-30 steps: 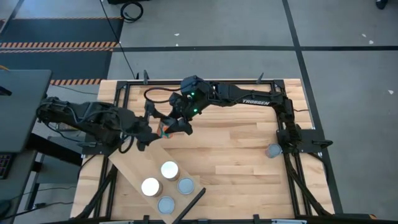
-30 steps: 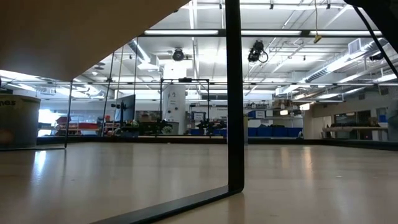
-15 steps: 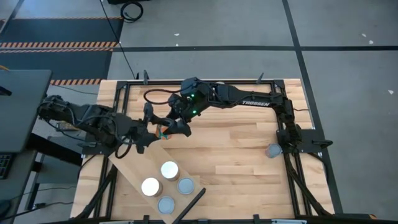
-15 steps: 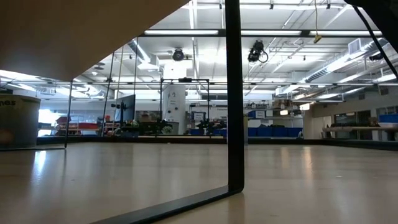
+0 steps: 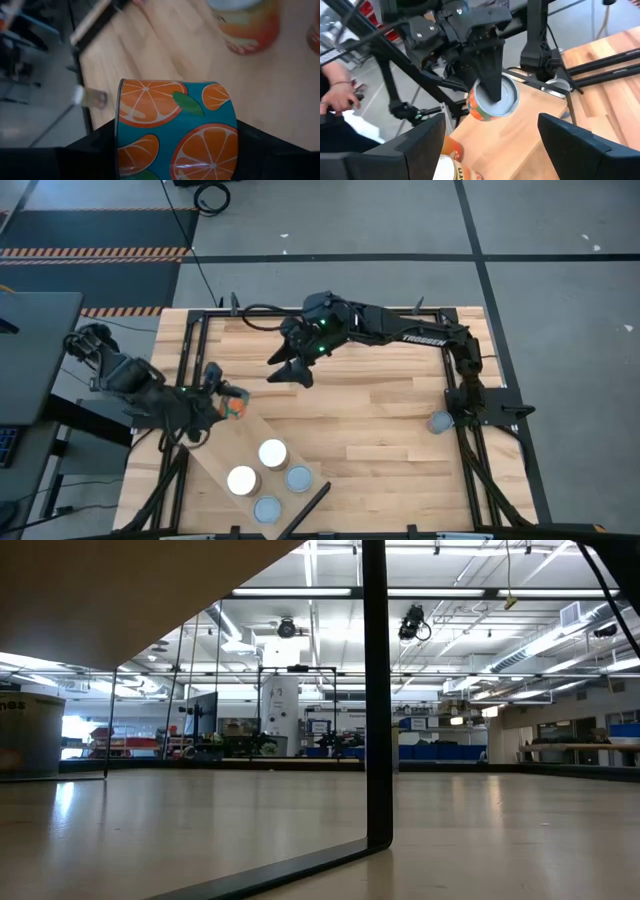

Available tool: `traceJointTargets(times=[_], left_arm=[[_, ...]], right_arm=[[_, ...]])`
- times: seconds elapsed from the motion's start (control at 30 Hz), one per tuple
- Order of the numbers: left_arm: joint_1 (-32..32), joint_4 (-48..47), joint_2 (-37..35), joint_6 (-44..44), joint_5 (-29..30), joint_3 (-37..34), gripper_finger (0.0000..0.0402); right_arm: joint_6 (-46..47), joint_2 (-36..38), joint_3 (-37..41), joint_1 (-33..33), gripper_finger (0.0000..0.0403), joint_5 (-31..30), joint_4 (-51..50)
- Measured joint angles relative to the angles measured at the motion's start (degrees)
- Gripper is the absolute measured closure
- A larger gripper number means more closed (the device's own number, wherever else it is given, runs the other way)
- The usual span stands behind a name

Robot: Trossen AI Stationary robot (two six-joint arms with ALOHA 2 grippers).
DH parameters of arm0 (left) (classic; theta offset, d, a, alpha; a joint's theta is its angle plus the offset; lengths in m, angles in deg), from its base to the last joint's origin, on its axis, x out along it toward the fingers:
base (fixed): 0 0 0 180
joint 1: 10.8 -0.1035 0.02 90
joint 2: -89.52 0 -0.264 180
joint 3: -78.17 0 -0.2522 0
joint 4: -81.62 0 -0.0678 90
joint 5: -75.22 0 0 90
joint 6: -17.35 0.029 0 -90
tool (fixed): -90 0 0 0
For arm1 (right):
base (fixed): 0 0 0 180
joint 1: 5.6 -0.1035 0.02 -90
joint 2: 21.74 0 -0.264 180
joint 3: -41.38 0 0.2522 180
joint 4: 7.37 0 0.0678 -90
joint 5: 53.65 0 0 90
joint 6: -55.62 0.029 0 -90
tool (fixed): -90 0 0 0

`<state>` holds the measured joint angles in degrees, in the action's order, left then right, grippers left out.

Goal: Pick and place cans onto a shelf
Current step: Put the canned oranges on the shelf

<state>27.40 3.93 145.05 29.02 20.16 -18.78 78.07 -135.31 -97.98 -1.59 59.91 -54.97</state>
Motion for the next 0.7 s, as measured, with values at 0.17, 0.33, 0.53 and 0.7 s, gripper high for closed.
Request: traceJointTargets(times=[0.17, 0.33, 0.53, 0.7], left_arm=[[8.24, -6.74, 2.3, -12.06, 1.44, -0.04, 0.0143], [17.09, -9.2, 6.43, -20.57, 3.24, -0.04, 0.0144], [22.76, -11.13, 8.85, -27.6, 6.38, -0.04, 0.0143], [28.34, -15.73, 12.46, -35.78, 5.56, -0.04, 0.0143]], right_arm=[[0.1, -0.03, 0.02, -2.54, 0.0082, -6.79, -0.22], [0.53, -0.06, 0.02, -4.53, 0.0084, -11.95, -0.12], [1.04, -0.08, 0.02, -5.81, 0.0085, -16.45, -0.12], [3.02, -0.1, 0.0, -6.35, 0.0085, -18.61, -0.12]])
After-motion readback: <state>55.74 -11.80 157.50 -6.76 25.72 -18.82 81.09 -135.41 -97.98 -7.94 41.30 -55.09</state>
